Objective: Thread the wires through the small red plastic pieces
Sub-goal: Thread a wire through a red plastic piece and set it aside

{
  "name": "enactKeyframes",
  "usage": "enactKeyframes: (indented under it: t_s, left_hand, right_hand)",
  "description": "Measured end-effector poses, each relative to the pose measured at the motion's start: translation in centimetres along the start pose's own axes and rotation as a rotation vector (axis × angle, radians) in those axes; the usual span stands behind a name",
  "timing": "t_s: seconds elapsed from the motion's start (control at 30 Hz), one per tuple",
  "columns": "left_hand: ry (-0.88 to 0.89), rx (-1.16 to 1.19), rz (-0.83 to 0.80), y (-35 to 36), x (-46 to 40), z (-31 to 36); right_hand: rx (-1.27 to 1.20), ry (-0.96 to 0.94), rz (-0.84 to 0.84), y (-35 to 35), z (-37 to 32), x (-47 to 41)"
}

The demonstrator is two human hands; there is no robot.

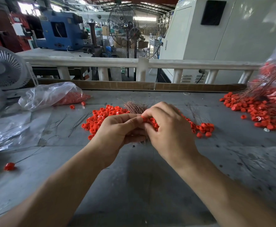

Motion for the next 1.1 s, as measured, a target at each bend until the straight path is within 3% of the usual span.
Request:
enactKeyframes:
  t_s: [0.5, 0.87, 1.1]
  left_hand:
    - [-0.065, -0.004, -0.074, 0.6, 0.1, -0.1]
    - [-0.012, 0.072, 0.089, -0.8, 0.2, 0.7]
    - [0.009, 0.105, 0.063, -1.0, -0.1, 0.9]
  right_hand:
    - [-0.067, -0.002, 0.068, -0.3, 0.5, -0.2]
    - [-0.094, -0.043, -0.047, 0.1, -0.2, -0.2]
    - [-0.129, -0.081, -0.002, -0.1, -0.4, -0.2]
Point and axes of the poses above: each hand's wrist, its own x-axis away from the middle knuckle, its own y-axis out of the palm, z = x × y, the point moved 8 cm from there along -x, towards the middle knuckle, and after that the axes turned 4 degrees about x, right-handed, at the moved point
